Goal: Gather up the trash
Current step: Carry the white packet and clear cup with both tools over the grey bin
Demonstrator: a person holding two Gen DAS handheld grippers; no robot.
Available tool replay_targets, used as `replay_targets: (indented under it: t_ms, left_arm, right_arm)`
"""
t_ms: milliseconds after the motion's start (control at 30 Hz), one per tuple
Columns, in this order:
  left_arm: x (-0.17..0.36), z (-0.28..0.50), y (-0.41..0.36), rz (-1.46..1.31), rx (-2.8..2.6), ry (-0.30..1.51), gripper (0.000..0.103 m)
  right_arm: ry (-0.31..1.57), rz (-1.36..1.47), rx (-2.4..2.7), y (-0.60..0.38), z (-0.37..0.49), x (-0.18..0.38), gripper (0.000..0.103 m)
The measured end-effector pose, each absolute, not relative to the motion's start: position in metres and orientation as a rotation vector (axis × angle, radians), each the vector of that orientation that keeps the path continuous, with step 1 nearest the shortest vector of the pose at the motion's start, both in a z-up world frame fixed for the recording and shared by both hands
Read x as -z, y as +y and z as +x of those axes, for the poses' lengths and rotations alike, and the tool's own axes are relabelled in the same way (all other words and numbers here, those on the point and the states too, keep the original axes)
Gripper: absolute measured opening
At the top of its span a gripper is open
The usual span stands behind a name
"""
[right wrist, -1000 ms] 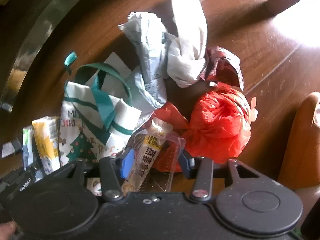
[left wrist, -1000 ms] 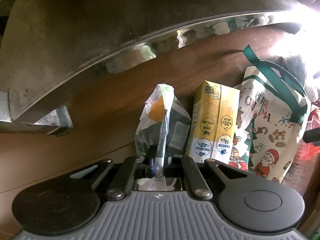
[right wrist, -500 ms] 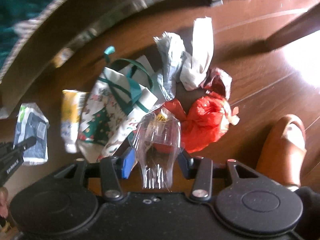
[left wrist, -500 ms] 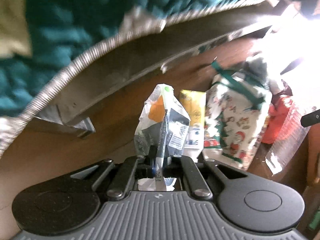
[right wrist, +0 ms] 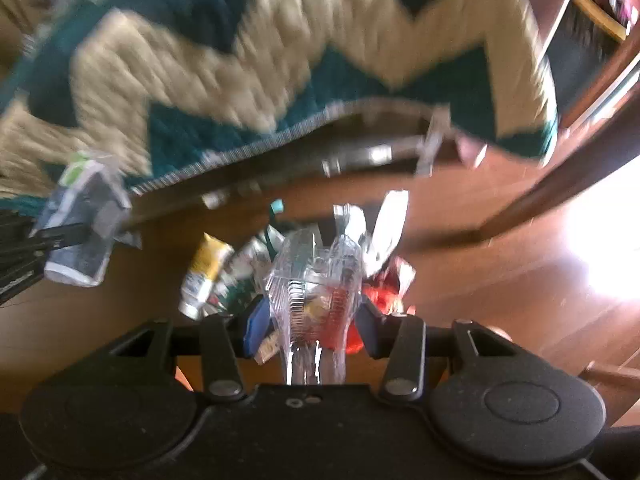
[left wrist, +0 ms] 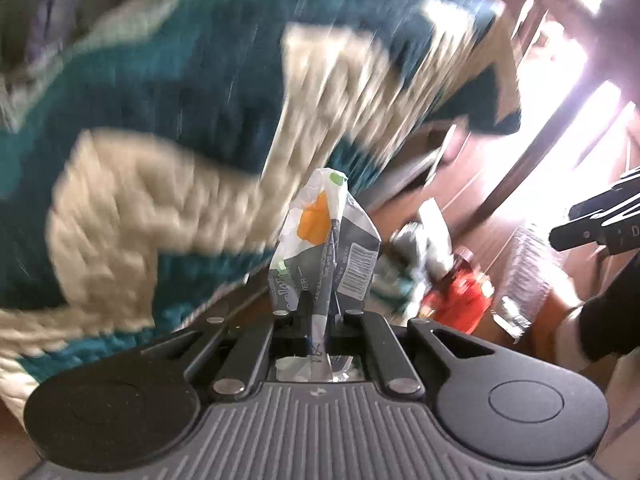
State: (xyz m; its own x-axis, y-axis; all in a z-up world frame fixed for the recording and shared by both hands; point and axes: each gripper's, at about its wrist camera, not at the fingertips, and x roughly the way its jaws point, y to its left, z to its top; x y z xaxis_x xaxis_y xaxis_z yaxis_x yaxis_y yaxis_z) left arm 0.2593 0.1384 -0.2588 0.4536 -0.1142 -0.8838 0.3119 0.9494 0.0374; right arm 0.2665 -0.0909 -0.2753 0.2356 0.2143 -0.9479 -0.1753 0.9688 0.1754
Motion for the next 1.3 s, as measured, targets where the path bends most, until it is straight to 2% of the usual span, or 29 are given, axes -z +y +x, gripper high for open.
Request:
replay_targets:
  t_ms: [500,767,1067,1300]
  left_arm:
    - [0.051,0.221,0.031,0.167,0.322,0.817,0.005]
    - [-0.048,0.209,-0.044,0.176,0.373,0.690,0.005]
    - [-0.145,0.223,-0.145,0.201,0.487,0.554,0.005]
    - [-0.197,0.239,-0.231,0.221,0.591,0.458,0.005]
  right_arm:
    - [0.913,-0.031,-0.374,-0.179,0.209,0.027,0.045]
    - [0.730,0.005,-0.329,-0.254,0.189,-0.082,0.045]
    - [0.527,0.048,-0.204,-0.340,0.189,-0.182,0.045]
    - [0.419,0.067,-0.055,-0.409,0.195,-0.226,0.045]
